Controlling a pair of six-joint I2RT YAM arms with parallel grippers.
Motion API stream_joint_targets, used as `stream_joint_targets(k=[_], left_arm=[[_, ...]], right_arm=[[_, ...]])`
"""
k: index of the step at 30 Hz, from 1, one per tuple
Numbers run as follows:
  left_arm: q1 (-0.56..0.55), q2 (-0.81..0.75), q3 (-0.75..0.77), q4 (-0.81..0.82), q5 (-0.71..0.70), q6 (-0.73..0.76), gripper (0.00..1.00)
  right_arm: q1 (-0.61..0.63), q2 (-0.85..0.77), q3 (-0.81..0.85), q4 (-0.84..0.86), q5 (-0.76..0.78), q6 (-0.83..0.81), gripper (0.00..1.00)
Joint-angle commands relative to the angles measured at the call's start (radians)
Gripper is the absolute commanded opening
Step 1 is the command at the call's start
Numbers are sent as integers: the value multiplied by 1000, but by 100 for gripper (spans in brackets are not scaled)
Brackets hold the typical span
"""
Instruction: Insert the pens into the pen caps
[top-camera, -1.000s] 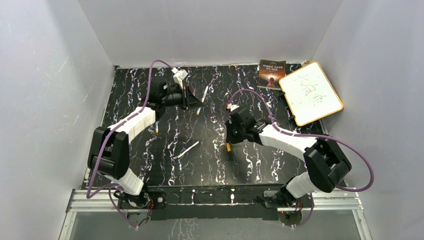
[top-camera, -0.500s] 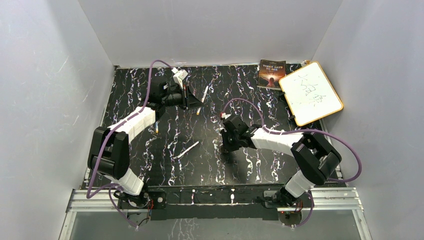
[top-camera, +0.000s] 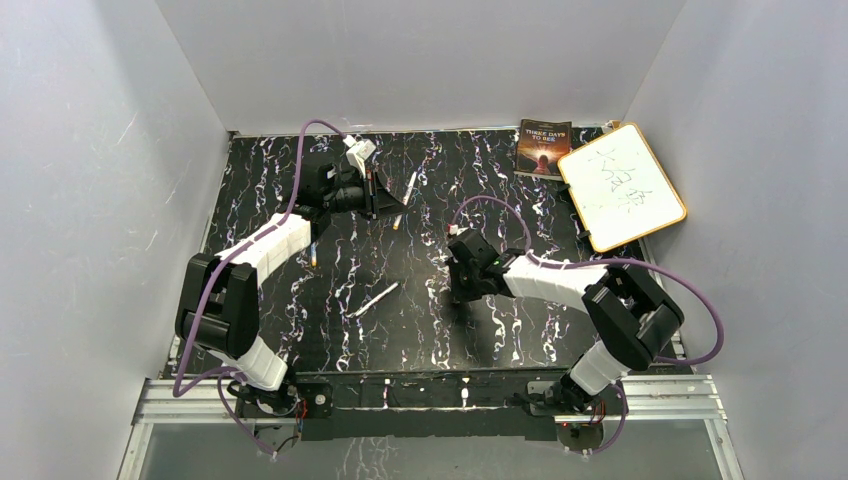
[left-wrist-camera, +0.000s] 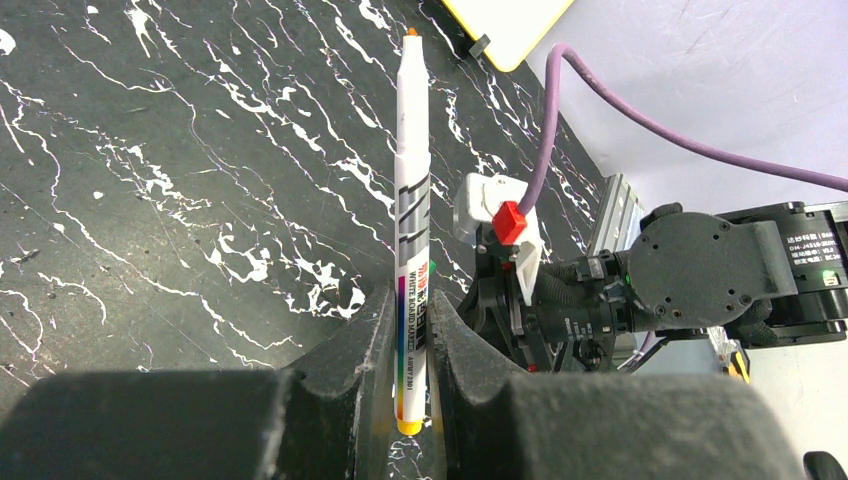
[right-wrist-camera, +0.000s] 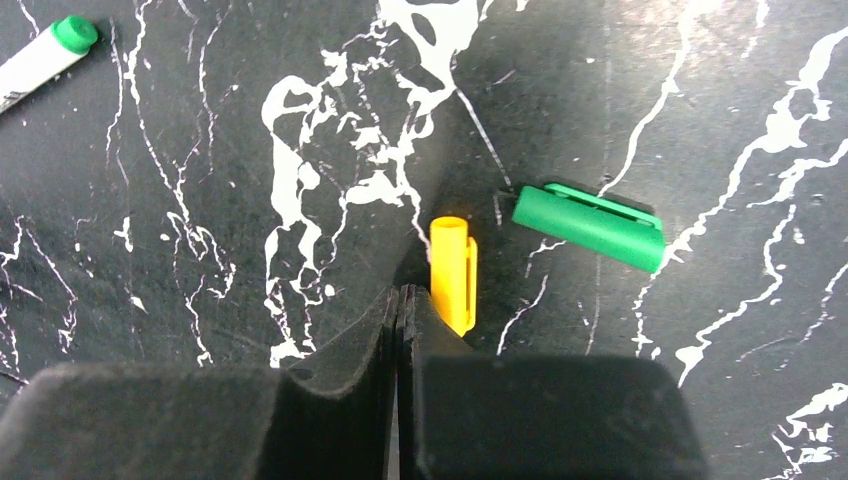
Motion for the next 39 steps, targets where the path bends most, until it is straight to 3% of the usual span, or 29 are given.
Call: stream_joint_targets(k=[1, 23, 39], left_arm=[[3, -13, 35, 0, 22, 9, 0], [3, -19, 39, -28, 14, 31, 0], [3, -27, 40, -48, 3, 48, 0]], right_arm=[[-33, -7, 17, -42, 62, 14, 0], [-179, -51, 21, -87, 68, -30, 0], [-209, 90, 158, -2, 47, -66, 0]])
